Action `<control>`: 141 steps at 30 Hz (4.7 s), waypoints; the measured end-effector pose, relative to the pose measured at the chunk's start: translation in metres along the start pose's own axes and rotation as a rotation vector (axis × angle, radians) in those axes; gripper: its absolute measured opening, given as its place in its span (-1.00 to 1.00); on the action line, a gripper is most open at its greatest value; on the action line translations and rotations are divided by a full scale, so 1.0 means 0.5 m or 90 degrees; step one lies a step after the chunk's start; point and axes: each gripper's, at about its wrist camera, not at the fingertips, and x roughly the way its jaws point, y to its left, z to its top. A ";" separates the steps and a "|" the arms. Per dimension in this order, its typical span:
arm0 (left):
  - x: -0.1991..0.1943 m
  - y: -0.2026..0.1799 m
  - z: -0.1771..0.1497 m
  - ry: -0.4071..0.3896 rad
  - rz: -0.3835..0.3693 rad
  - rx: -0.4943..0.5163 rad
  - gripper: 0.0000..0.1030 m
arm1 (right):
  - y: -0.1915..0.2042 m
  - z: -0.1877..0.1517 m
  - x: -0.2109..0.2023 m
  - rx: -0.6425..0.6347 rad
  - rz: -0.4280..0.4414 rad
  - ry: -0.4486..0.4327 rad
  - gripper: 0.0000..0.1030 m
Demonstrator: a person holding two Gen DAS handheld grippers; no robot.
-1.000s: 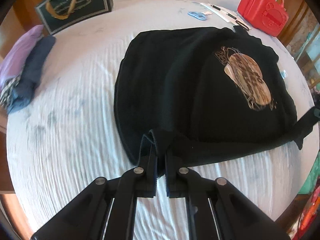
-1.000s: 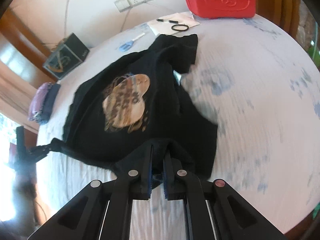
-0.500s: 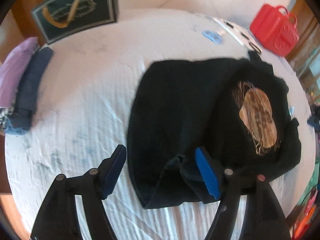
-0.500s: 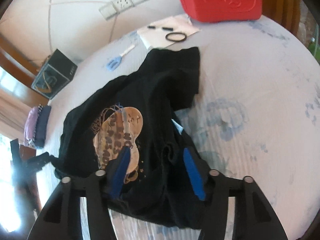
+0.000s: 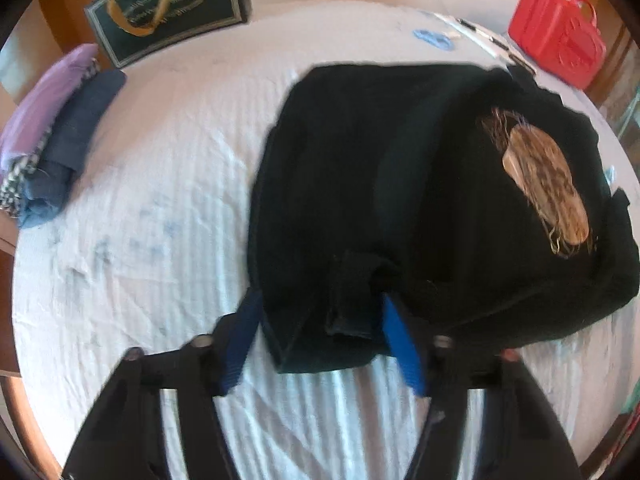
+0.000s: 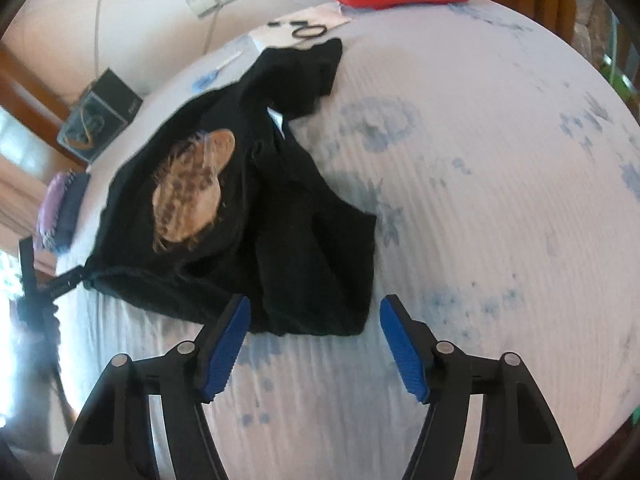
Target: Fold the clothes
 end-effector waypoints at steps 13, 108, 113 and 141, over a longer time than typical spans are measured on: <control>-0.048 0.045 -0.105 0.099 -0.065 -0.074 -0.68 | -0.004 -0.014 0.014 -0.029 0.004 0.117 -0.77; 0.172 -0.006 0.381 0.035 0.040 -0.071 -0.77 | 0.149 0.772 0.309 -0.284 -0.225 -0.056 -0.52; 0.132 0.029 0.391 0.025 -0.008 -0.099 -0.13 | 0.126 0.766 0.300 -0.187 -0.130 -0.040 -0.47; 0.201 0.002 0.404 0.098 0.006 -0.066 0.64 | 0.173 0.844 0.435 -0.187 -0.125 0.083 -0.91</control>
